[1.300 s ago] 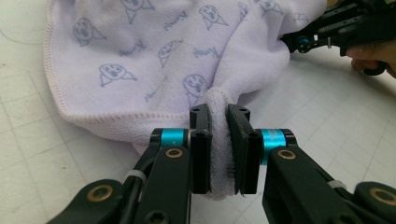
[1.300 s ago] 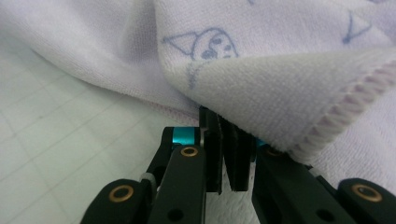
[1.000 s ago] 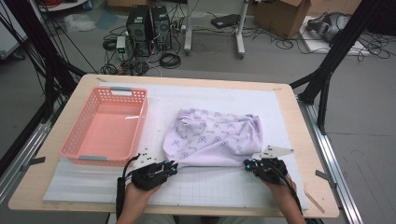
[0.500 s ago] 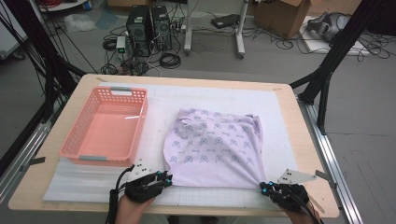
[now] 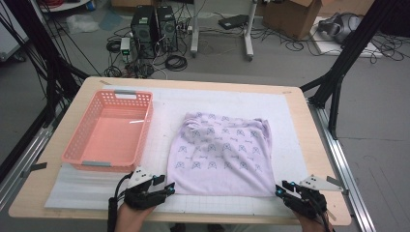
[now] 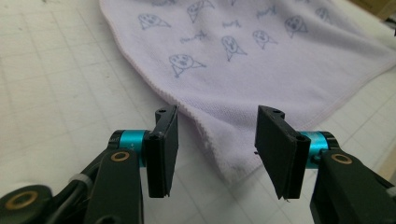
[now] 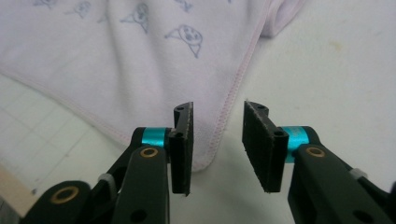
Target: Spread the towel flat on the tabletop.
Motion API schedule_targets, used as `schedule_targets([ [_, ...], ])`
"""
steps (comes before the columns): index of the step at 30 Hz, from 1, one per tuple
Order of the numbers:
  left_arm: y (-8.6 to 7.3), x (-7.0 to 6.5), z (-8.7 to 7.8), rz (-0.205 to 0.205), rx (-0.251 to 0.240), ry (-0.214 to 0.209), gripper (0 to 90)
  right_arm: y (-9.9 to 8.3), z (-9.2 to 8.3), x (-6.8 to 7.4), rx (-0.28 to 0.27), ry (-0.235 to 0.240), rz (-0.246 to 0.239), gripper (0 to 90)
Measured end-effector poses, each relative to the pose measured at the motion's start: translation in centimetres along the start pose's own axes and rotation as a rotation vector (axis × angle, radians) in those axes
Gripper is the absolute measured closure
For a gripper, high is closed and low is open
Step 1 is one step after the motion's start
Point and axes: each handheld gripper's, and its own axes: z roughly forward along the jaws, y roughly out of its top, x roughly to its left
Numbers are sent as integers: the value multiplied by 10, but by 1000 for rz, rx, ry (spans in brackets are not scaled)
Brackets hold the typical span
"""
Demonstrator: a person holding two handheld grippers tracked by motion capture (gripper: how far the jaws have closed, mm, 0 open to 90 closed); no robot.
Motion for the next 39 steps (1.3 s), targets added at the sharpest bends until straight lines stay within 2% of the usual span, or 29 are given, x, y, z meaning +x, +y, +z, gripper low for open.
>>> schedule_targets([
  [2,1,-1,5,15,24,15,483,2,10,-1,34,5,-3,603],
  [4,1,-3,5,24,33,39,549,4,16,1,50,1,-21,605],
  [5,1,-3,5,36,36,55,647,5,17,2,56,-4,-22,638],
  [6,1,-2,4,41,47,52,784,5,18,3,56,-20,-36,705],
  [7,0,-2,3,29,50,36,866,5,17,3,58,2,-39,854],
  [8,-1,-2,1,26,51,27,871,5,16,4,58,20,-49,859],
  [10,-5,-3,-6,18,57,7,875,4,13,7,73,24,-80,869],
  [13,-9,-6,-22,34,39,-26,875,-1,1,8,85,58,-76,871],
  [17,-18,-5,-45,41,22,-53,875,-7,-22,11,44,105,-79,871],
  [20,-25,-10,-58,49,29,-89,875,-13,-39,17,47,137,-80,871],
  [23,-39,-19,-62,65,55,-106,869,-23,-47,24,100,169,-89,869],
  [24,-44,-21,-60,68,56,-101,840,-27,-47,25,122,170,-92,856],
  [25,-46,-21,-57,70,56,-86,740,-29,-46,26,136,172,-86,830],
  [26,-45,-20,-55,64,41,-87,654,-29,-44,26,135,160,-76,748],
  [27,-41,-18,-53,63,18,-58,598,-27,-43,25,120,145,-55,675],
  [28,-36,-16,-51,52,-7,-33,478,-24,-41,23,95,134,-37,640],
  [30,-25,-11,-47,47,-60,-24,470,-16,-36,21,42,103,-18,582],
  [33,-9,0,-31,36,-84,1,464,-1,-19,16,-9,69,6,550],
  [36,4,8,-8,24,-63,22,464,10,8,11,2,46,17,537],
  [38,11,11,7,21,-6,40,472,14,25,7,34,24,22,530],
  [39,14,13,15,12,20,39,470,15,32,6,55,19,24,564],
])
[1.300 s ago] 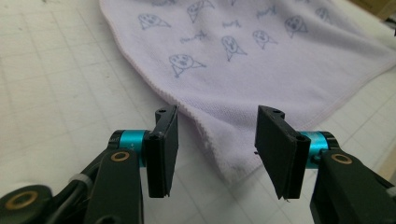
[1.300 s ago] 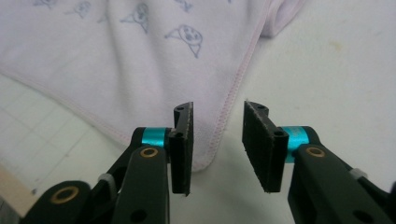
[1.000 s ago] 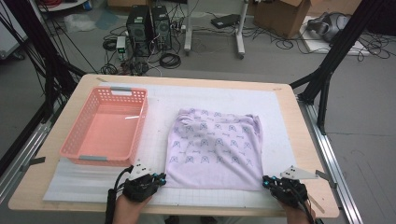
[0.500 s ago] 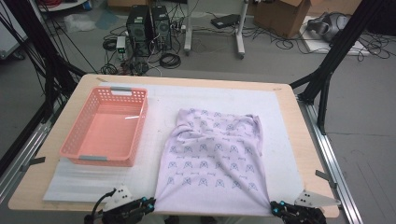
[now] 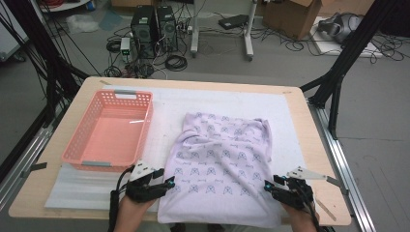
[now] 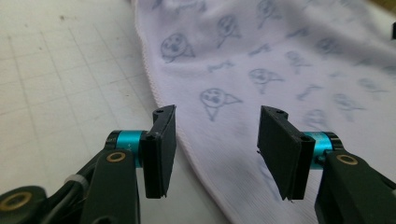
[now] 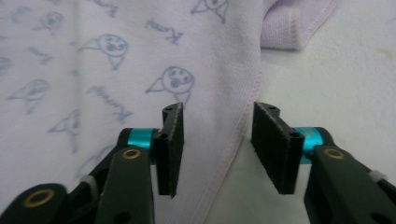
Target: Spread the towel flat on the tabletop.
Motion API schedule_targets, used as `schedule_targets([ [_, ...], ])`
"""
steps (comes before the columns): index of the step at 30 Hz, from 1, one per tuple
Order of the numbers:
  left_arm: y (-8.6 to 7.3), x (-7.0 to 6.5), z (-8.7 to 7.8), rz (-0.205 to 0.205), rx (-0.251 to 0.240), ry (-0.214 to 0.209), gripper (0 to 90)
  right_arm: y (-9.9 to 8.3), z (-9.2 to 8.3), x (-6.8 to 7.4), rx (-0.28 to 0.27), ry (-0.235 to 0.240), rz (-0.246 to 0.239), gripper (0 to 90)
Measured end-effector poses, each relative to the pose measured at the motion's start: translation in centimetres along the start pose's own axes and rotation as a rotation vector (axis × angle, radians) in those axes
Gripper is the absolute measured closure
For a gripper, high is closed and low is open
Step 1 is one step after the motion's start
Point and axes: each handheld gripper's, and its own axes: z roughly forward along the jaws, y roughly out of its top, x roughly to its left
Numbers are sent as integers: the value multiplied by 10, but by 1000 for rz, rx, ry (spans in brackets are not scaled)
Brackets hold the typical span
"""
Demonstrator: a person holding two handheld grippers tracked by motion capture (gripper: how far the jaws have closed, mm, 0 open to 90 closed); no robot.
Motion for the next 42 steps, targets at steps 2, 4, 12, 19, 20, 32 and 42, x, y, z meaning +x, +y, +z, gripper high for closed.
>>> schedule_targets([
  [2,5,0,6,-6,27,15,487,4,3,-1,-4,-1,-20,722],
  [4,5,-5,7,34,40,55,564,3,3,-1,5,20,-45,861],
  [12,-15,-13,-25,35,67,-68,869,-17,-30,3,5,125,-85,872],
  [19,-38,-20,-61,21,71,-219,869,-43,-76,3,30,184,-103,872],
  [20,-41,-23,-64,36,78,-228,869,-46,-80,4,42,200,-105,872],
  [32,-26,-12,-39,10,-44,-110,517,-34,-62,3,22,150,-76,589],
  [42,16,-2,23,-19,35,-48,507,13,-6,-13,-44,16,35,507],
])
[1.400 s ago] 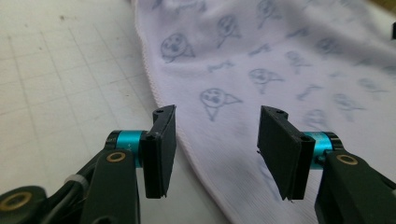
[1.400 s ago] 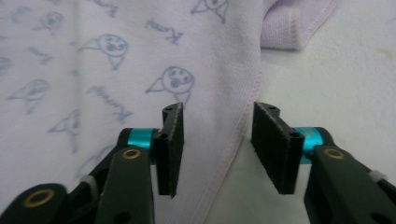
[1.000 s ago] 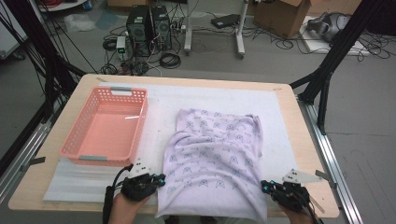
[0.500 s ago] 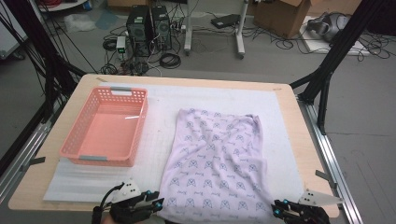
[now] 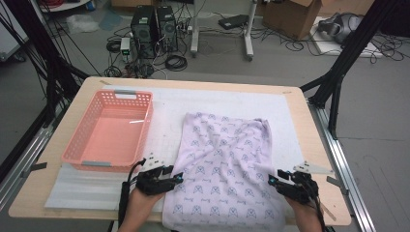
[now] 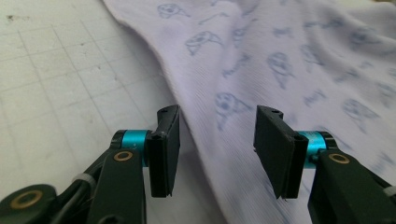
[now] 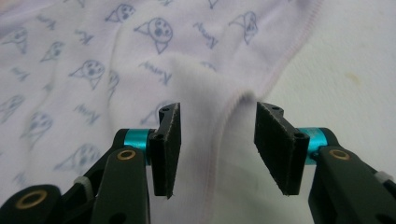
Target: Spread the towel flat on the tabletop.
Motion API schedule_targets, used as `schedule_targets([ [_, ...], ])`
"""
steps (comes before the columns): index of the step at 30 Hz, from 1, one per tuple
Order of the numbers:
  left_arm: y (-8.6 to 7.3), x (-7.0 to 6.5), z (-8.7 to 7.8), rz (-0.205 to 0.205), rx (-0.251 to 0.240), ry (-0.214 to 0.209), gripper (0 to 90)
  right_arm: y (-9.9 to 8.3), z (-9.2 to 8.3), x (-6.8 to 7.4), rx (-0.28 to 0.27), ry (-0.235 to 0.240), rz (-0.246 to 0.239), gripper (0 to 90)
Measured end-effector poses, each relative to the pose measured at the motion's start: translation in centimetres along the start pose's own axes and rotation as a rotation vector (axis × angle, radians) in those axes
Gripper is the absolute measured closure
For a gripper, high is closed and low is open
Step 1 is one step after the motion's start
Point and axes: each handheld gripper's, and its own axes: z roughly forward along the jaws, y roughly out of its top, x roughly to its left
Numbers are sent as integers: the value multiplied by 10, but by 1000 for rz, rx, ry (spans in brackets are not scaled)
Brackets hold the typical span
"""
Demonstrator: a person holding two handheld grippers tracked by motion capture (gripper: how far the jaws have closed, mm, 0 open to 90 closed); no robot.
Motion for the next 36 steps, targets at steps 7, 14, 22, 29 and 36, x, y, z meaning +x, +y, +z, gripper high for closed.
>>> schedule_targets([
  [7,11,4,10,-5,41,26,806,13,31,3,67,-23,-49,762],
  [14,-2,-4,-10,11,28,-25,857,4,12,0,76,35,-70,837],
  [22,-18,-21,-39,56,20,-100,851,-14,-30,-3,95,113,-78,835],
  [29,-10,-18,-34,59,-17,-100,676,-18,-39,-8,116,133,-84,672],
  [36,31,-2,-2,50,-92,-56,505,14,-20,-24,-10,70,-64,564],
])
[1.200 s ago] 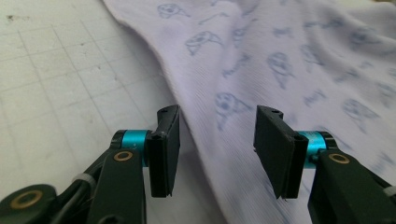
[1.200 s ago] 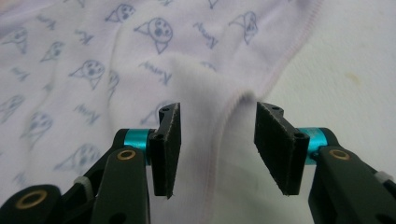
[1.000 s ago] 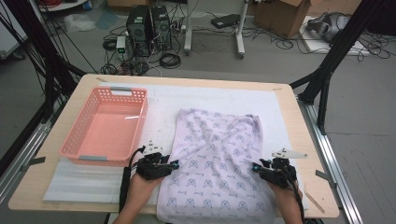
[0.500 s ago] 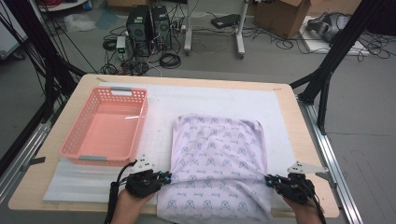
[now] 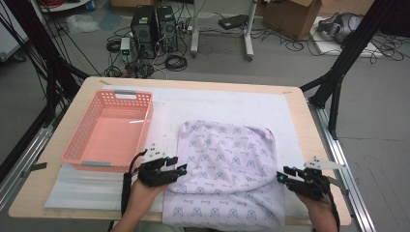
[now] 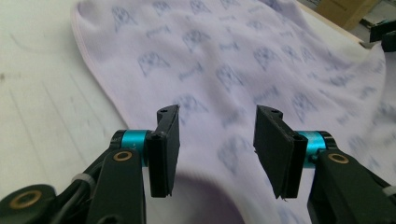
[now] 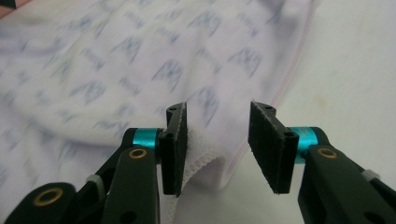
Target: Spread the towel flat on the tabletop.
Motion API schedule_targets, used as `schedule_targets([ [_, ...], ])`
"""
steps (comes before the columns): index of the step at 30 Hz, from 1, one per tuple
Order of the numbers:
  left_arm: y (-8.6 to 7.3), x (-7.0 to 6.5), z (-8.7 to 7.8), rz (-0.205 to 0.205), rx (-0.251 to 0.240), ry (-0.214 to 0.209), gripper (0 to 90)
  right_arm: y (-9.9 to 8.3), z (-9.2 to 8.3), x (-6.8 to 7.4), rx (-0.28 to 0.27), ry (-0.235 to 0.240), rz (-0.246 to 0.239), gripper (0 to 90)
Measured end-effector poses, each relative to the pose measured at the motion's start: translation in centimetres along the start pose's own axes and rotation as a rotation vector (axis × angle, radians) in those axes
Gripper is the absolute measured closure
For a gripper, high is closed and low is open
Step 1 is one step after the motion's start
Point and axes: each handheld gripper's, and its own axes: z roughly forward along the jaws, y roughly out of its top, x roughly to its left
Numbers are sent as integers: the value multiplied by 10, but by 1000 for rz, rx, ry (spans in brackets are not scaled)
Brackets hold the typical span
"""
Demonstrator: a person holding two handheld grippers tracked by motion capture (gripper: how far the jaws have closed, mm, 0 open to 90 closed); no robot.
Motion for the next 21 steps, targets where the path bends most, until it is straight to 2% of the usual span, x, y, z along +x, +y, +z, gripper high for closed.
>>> schedule_targets([
  [3,13,8,15,5,-20,7,489,16,14,-10,-25,0,25,533],
  [5,20,11,21,19,-36,29,451,26,21,-14,-36,-22,24,510],
  [9,35,15,32,28,-53,29,412,42,22,-20,-61,-32,24,484],
  [14,53,28,53,14,-25,50,413,54,29,-30,-51,-51,23,481],
  [16,57,34,64,-6,-21,52,416,59,40,-35,-39,-50,27,477],
  [18,58,40,75,-10,1,64,428,65,54,-37,-18,-52,29,474],
  [20,59,46,85,-27,14,93,428,73,70,-40,-2,-48,28,472],
  [21,59,48,89,-35,3,114,428,77,78,-40,8,-44,26,472],
])
